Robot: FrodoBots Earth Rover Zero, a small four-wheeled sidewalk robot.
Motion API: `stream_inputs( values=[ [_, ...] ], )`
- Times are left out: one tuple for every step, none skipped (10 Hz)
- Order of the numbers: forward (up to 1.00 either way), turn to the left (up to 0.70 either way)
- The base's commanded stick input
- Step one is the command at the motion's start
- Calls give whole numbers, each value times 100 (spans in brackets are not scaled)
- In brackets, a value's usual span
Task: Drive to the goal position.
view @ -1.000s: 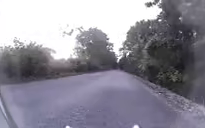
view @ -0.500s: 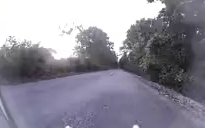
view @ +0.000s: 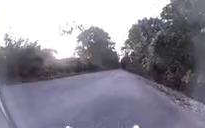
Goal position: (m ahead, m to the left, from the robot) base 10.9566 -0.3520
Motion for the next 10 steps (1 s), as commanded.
stream_inputs(
  values=[
    [70,0],
    [70,0],
    [70,0],
    [70,0],
    [70,0],
    [70,0],
    [70,0],
    [70,-9],
    [70,-31],
    [70,-35]
  ],
)
